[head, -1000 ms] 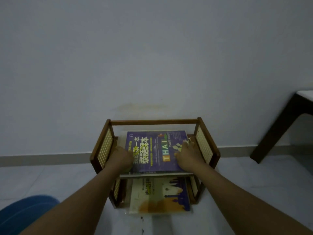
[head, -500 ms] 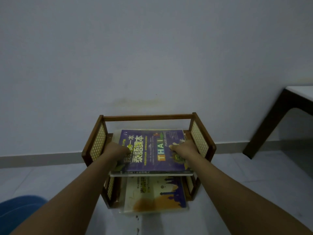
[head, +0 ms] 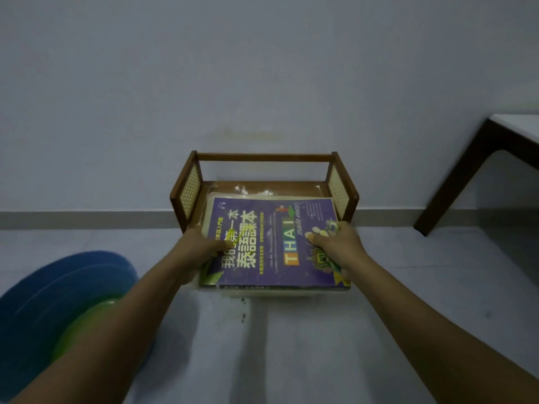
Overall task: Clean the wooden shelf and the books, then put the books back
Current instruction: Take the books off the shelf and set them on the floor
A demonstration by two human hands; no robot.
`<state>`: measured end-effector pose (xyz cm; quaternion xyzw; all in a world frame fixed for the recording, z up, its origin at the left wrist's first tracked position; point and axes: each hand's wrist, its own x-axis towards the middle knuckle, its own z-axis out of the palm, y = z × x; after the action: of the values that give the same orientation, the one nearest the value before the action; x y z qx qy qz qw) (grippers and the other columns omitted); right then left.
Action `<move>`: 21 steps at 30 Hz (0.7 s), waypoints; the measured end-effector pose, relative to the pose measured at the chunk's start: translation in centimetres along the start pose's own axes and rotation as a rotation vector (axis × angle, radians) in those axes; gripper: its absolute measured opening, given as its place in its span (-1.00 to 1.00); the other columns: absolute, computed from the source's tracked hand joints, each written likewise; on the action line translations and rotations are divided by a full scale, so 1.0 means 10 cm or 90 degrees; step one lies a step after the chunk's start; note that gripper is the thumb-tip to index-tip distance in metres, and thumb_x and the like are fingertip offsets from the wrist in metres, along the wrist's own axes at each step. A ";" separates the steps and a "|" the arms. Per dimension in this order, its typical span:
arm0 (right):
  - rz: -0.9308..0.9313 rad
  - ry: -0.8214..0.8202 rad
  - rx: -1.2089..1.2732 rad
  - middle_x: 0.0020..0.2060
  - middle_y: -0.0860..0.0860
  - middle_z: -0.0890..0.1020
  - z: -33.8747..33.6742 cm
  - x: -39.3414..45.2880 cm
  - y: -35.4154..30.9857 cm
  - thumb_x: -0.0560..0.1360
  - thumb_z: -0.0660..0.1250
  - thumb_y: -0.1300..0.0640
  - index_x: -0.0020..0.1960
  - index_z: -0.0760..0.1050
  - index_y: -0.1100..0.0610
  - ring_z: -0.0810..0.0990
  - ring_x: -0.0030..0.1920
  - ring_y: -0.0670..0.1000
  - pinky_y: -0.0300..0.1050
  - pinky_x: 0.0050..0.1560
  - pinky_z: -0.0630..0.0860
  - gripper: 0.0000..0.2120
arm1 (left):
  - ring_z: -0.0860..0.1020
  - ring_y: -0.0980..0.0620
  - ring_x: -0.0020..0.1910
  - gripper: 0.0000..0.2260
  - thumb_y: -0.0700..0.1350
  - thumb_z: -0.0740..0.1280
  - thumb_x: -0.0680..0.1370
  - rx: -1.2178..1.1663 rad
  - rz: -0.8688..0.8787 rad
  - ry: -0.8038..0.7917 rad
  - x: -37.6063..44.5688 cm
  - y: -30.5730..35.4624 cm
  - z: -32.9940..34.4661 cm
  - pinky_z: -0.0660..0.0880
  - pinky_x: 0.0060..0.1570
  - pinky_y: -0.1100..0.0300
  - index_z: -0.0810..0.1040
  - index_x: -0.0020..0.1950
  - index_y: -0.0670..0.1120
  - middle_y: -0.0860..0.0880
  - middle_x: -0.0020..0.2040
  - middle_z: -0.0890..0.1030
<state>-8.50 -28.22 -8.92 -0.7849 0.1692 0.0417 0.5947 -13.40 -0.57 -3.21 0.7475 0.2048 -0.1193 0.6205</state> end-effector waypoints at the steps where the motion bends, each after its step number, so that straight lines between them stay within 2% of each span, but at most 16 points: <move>1: 0.000 -0.002 -0.006 -0.01 -0.02 0.68 -0.02 -0.09 0.10 -0.05 0.53 -0.24 0.09 0.50 0.01 0.67 -0.03 0.06 0.14 0.02 0.62 -0.24 | 0.63 -0.10 -0.08 -0.72 -0.24 0.45 0.44 0.015 -0.004 0.001 -0.10 -0.09 0.02 0.53 -0.27 0.13 0.49 0.10 -0.22 -0.18 -0.01 0.65; 4: -0.001 -0.029 -0.012 0.00 0.01 0.68 -0.01 -0.33 0.51 -0.04 0.54 -0.25 0.10 0.50 0.03 0.68 -0.04 0.07 0.15 -0.01 0.63 -0.23 | 0.61 -0.01 -0.20 -0.85 -0.20 0.44 0.47 0.068 -0.031 0.001 -0.38 -0.45 0.08 0.47 -0.34 0.21 0.50 -0.06 -0.18 -0.12 -0.14 0.64; 6: 0.013 -0.020 -0.028 -0.02 0.01 0.68 0.00 -0.50 0.76 0.00 0.55 -0.24 0.07 0.49 0.02 0.68 -0.06 0.09 0.16 -0.02 0.63 -0.28 | 0.59 0.03 -0.25 -0.86 -0.18 0.42 0.48 0.097 -0.047 -0.003 -0.46 -0.69 0.12 0.44 -0.37 0.23 0.48 -0.07 -0.17 -0.08 -0.19 0.62; 9: 0.043 -0.031 -0.038 0.00 0.04 0.65 0.05 -0.74 1.16 0.16 0.56 -0.09 0.06 0.42 0.03 0.66 -0.03 0.11 0.17 0.02 0.61 -0.44 | 0.56 0.06 -0.28 -0.85 -0.17 0.42 0.49 0.136 -0.094 -0.002 -0.51 -1.08 0.21 0.39 -0.40 0.24 0.48 -0.06 -0.17 -0.06 -0.22 0.59; 12: 0.061 -0.051 -0.072 0.01 0.05 0.62 0.12 -0.78 1.54 0.17 0.53 -0.10 0.01 0.37 -0.01 0.64 -0.02 0.12 0.19 0.04 0.60 -0.48 | 0.57 0.04 -0.25 -0.83 -0.16 0.44 0.47 0.167 -0.153 -0.016 -0.40 -1.51 0.27 0.41 -0.36 0.22 0.51 -0.03 -0.20 -0.08 -0.21 0.61; 15: 0.073 -0.056 -0.137 0.00 0.09 0.61 0.24 -0.69 1.90 0.26 0.54 -0.03 0.08 0.39 0.08 0.63 -0.03 0.14 0.14 0.02 0.60 -0.49 | 0.62 -0.01 -0.17 -0.79 -0.14 0.45 0.46 0.177 -0.203 -0.039 -0.23 -1.98 0.32 0.50 -0.25 0.17 0.54 0.00 -0.22 -0.12 -0.14 0.66; 17: 0.079 -0.057 -0.177 -0.01 0.12 0.60 0.32 -0.63 2.12 0.22 0.55 -0.05 0.08 0.40 0.11 0.62 -0.04 0.16 0.14 -0.01 0.60 -0.45 | 0.65 -0.02 -0.13 -0.78 -0.15 0.45 0.46 0.168 -0.226 -0.054 -0.11 -2.27 0.36 0.54 -0.20 0.17 0.54 0.02 -0.23 -0.12 -0.11 0.68; 19: 0.089 -0.060 -0.199 -0.01 0.13 0.60 0.41 -0.55 2.32 0.18 0.55 -0.08 0.08 0.40 0.11 0.62 -0.04 0.17 0.15 -0.02 0.61 -0.41 | 0.66 -0.03 -0.12 -0.77 -0.16 0.45 0.46 0.156 -0.239 -0.057 0.00 -2.51 0.42 0.53 -0.26 0.21 0.55 0.04 -0.25 -0.13 -0.10 0.69; 21: 0.101 -0.058 -0.234 0.01 0.15 0.59 0.50 -0.46 2.49 0.23 0.57 -0.04 0.14 0.40 0.16 0.61 -0.02 0.19 0.10 -0.02 0.60 -0.39 | 0.67 -0.02 -0.14 -0.76 -0.19 0.46 0.45 0.142 -0.243 -0.057 0.15 -2.71 0.47 0.52 -0.32 0.25 0.55 0.06 -0.26 -0.13 -0.10 0.70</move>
<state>-19.98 -28.39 -32.05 -0.8616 0.1926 0.1539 0.4437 -24.05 -0.92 -28.63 0.7532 0.3005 -0.2893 0.5086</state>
